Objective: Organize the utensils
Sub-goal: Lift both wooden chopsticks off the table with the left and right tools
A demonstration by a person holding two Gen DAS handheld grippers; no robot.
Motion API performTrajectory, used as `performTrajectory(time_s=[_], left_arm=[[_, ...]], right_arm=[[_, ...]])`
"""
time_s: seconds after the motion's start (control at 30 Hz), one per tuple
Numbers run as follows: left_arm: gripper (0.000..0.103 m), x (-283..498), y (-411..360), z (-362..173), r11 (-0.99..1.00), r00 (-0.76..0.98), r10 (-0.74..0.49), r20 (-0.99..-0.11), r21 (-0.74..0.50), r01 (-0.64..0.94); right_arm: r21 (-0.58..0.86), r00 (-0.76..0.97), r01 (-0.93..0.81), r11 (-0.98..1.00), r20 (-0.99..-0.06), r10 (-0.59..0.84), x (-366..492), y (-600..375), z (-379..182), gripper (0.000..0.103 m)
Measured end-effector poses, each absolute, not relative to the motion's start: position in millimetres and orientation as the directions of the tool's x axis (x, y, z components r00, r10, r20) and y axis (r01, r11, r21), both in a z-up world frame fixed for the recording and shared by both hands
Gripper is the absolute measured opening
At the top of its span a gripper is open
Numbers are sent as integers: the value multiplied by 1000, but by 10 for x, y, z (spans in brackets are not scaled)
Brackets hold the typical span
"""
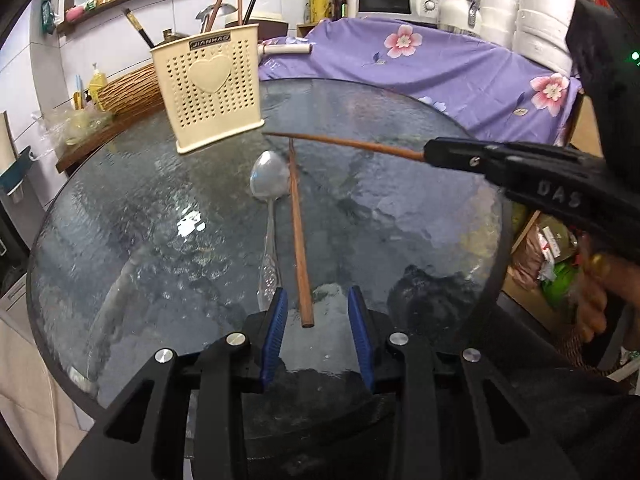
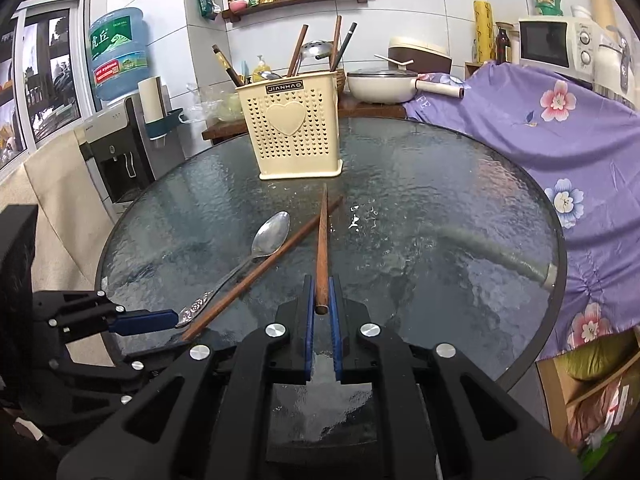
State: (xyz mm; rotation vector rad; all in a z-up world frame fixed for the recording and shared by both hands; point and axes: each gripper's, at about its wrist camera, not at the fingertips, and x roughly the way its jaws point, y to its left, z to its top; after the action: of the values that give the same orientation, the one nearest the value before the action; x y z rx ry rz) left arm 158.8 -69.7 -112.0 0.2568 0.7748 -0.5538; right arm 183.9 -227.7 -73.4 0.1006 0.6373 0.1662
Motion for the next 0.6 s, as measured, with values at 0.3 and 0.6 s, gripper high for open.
performTrajectory(time_s=[0.3,0.6], left_arm=[[16,1682,-718,-1181,844,600,-362,-714,23,536],[7,1665,-713,-1092,847,617,-357,-701,34,530]], right_arm=[[160,781,-118,980,-595,191,1842,-2285,-799,8],[154,801,-124,980,-567,191,1804,-2283,-734,8]])
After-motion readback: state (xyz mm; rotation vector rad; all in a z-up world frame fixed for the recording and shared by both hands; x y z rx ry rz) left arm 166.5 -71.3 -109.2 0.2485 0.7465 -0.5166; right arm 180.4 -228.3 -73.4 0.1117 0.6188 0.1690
